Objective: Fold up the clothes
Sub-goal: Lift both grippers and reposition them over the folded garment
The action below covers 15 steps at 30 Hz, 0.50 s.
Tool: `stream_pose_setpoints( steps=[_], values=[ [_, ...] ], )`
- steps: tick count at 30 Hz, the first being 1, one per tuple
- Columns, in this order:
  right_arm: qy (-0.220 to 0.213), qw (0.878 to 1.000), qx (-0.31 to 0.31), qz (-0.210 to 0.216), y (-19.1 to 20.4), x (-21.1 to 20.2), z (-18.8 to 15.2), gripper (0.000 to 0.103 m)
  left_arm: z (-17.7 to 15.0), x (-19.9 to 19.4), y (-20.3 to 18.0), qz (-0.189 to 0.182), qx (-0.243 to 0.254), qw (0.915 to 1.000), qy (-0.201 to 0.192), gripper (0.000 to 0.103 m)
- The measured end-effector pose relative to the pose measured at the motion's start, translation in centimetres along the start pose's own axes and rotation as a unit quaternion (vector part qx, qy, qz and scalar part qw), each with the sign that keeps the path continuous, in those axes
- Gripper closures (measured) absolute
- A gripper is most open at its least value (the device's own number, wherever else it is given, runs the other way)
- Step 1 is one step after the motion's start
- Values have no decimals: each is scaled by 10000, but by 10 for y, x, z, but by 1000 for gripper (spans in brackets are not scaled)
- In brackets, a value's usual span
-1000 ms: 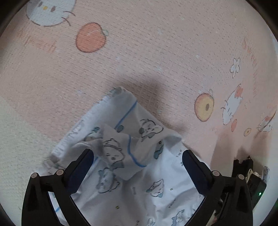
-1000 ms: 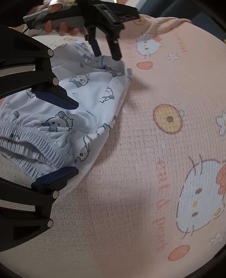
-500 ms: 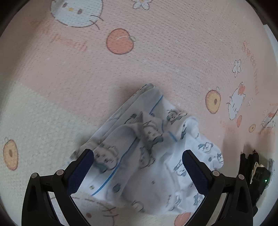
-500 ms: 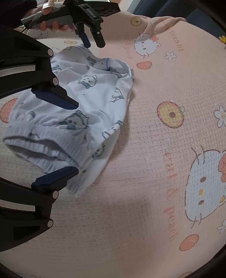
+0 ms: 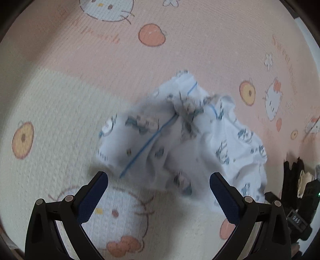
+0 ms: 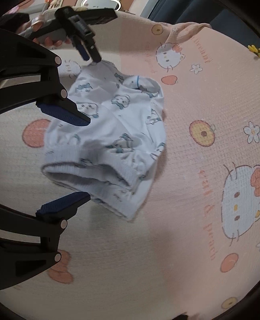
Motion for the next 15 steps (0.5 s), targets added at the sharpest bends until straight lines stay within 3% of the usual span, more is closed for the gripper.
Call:
stream_pose_setpoints(
  steps=[4,8,12,15],
  values=[
    [75,9999,81,-92,-3,0,-14,35,-15,-3,1,65,-45,9998,-182,0],
    [65,9997,232,-32,-6,-4,-23,35,-26,-4,2,-197,-369,9986,-316,0],
    [14,9965,807,216,-15,-7,-36,35,-36,-4,4,-614,-907,9930,-439,0],
    [48,9851,1597,641,-32,-12,-53,35,-43,6,1,-1039,-1287,9856,-354,0]
  ],
)
Point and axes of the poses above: each gripper's, at about its wrist camera, not at the fingertips, and x roughly the way its jaws point, y to its left, z to its top, the point moved 5 cm from there along x, roughly the way its jaws point, and after that the axes turned 7 degrees about x, right-handed, at the moved point
